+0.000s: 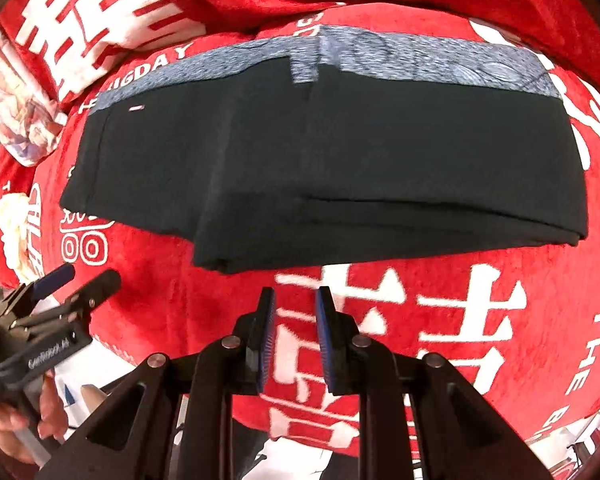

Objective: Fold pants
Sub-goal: 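Withdraw both grippers above the folded black trousers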

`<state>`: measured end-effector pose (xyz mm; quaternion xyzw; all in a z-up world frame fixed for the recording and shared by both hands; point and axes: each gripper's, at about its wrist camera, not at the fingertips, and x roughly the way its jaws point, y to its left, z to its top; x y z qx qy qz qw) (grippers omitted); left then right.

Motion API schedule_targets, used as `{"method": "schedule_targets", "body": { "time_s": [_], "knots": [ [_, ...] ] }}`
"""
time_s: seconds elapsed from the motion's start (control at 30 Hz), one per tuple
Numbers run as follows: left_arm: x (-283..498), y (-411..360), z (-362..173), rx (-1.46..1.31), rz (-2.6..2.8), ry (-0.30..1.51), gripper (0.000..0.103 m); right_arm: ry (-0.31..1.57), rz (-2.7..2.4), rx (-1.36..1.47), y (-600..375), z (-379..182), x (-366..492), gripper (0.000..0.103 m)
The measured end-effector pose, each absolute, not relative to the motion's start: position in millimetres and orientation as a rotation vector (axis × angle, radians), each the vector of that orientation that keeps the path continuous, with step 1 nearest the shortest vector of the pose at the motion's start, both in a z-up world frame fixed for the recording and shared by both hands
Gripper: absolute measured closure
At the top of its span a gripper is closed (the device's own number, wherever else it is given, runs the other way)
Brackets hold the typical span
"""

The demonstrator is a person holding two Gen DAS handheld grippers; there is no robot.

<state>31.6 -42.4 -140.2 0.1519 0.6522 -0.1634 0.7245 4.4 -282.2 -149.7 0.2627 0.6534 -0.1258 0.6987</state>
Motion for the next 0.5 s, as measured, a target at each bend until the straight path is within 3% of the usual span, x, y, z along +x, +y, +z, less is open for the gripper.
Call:
{"method": "schedule_targets", "body": {
  "time_s": [0.2,0.37,0.5],
  "knots": [
    [51.7,-15.5,-139.6,0.296,-0.332,1.44,0.014,1.452,-0.264,0.557,-264.0,-139.5,18.5,0.066],
    [65.1,1.2,-146.0,0.239,-0.303,1.47,0.014,1.469,-0.235,0.539,-247.6,-139.2,32.8,0.064],
    [69.0,8.9,-150.8,0.222,-0.285,1.472,0.014,1.479,-0.22,0.527,-237.8,-140.3,42.0,0.055]
  ]
}}
